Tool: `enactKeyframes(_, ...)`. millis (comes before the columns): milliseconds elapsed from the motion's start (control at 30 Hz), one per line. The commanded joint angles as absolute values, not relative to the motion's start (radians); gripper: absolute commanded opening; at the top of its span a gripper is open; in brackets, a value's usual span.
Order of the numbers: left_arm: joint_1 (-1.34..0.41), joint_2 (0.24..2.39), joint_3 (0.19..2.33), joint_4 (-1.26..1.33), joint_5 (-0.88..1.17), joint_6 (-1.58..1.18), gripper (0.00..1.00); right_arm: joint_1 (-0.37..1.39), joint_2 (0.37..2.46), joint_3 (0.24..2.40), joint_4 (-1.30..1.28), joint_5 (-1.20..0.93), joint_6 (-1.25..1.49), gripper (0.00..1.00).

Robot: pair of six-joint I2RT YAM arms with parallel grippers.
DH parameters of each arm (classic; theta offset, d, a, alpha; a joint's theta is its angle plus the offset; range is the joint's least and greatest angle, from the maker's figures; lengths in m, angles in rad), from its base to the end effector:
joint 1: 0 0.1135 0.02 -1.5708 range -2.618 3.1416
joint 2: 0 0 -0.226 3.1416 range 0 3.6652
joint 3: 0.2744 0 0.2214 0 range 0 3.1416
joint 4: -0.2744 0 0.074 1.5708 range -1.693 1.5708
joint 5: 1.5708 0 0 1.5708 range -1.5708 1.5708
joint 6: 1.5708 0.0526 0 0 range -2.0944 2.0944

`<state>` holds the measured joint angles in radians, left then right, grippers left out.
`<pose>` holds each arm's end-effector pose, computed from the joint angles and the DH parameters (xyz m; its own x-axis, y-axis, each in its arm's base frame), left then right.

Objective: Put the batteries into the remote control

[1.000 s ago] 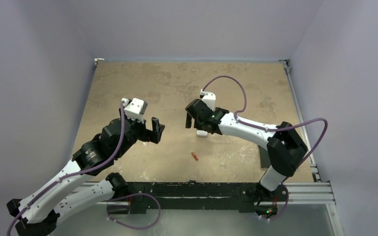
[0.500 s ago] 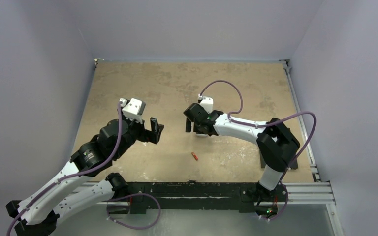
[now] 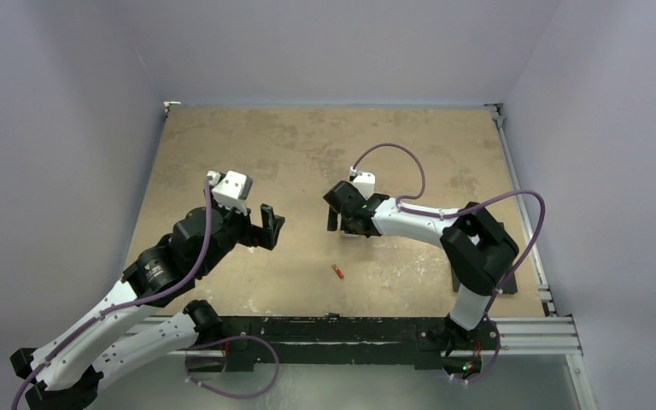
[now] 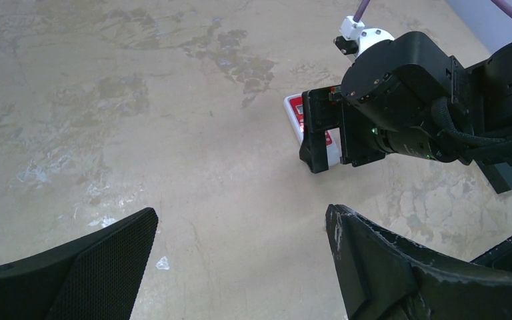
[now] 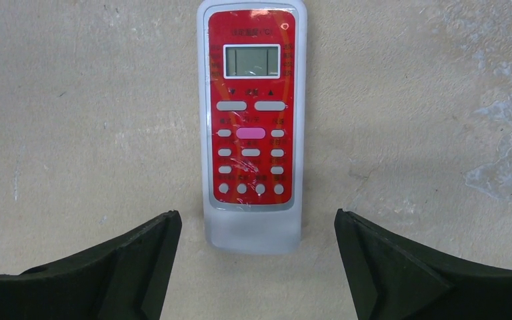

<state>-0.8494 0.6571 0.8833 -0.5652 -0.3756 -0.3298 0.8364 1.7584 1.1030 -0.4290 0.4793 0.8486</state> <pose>0.1144 -0.1008 0.3169 -0.3600 -0.0468 -0.9318 0.3736 0.9079 -0.1900 0.2352 0.2243 0.1465 -0.7774 0.1325 -0.6149 0.1047 0.9912 0.0813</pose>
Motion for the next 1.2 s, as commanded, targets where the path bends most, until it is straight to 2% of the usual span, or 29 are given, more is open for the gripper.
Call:
enactKeyframes(0,-0.845,0.657,0.882,-0.558,-0.388,-0.336,0.99,0.832,1.757,1.097,-0.391,0.482,0.867,0.95)
enactKeyframes(500,-0.847,0.654,0.883,-0.558,-0.391,-0.336,0.99,0.83,1.794,1.114,-0.395,0.495,0.853,0.88)
enactKeyframes(900,-0.845,0.649,0.882,-0.557,-0.391,-0.336,0.99,0.83,1.821,1.136,-0.411,0.503,0.842,0.77)
enactKeyframes(1067,-0.845,0.649,0.882,-0.558,-0.391,-0.336,0.99,0.83,1.829,1.14,-0.423,0.515,0.839,0.6)
enactKeyframes(1167,-0.845,0.651,0.883,-0.557,-0.391,-0.336,0.99,0.83,1.82,1.14,-0.425,0.513,0.833,0.41)
